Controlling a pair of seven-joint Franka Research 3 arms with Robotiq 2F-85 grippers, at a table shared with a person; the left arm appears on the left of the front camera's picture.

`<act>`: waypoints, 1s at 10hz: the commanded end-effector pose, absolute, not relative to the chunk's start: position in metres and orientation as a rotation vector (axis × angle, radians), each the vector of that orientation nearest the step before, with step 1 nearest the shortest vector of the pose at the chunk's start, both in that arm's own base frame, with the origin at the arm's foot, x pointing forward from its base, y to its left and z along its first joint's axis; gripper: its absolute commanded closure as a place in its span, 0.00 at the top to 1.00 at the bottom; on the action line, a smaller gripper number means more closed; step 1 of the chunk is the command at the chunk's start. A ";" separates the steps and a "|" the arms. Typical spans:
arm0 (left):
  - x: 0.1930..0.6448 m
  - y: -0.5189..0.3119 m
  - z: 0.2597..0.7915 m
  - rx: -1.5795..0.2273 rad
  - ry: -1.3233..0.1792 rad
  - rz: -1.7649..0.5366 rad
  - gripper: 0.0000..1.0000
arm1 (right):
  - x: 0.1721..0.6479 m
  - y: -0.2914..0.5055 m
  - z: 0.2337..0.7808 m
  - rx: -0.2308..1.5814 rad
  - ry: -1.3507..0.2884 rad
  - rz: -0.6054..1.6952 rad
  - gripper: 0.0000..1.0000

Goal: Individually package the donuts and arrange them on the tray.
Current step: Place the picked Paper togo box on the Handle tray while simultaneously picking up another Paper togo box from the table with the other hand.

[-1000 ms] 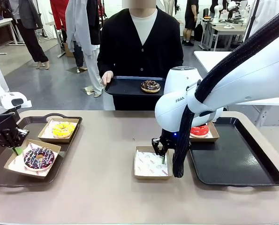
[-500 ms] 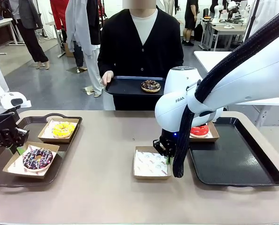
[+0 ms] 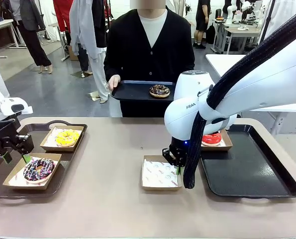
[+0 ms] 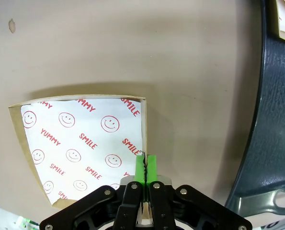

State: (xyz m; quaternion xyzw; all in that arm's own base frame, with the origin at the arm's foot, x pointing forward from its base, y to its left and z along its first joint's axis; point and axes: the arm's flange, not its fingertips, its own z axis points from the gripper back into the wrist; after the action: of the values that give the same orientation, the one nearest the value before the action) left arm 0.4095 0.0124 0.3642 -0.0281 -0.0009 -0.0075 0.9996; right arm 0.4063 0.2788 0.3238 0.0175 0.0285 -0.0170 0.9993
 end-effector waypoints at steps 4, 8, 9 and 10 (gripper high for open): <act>0.404 0.017 0.368 -0.097 -0.016 -0.016 1.00 | 0.399 0.282 0.321 0.040 0.031 -0.047 0.00; 0.385 0.028 0.402 -0.349 -0.039 -0.061 1.00 | 0.395 0.289 0.363 0.037 -0.013 -0.024 0.00; 0.375 0.041 0.420 -0.482 -0.062 -0.027 1.00 | 0.395 0.290 0.389 0.035 -0.059 -0.025 0.00; 0.362 0.058 0.436 -0.629 -0.114 -0.030 1.00 | 0.398 0.290 0.419 0.045 -0.110 -0.039 0.00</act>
State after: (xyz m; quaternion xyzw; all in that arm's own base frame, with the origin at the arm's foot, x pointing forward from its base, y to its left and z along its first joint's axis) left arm 0.3775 0.0382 0.4233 -0.2352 -0.0426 -0.0131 0.9709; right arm 0.3992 0.2886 0.3946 0.0325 -0.0317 -0.0043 0.9990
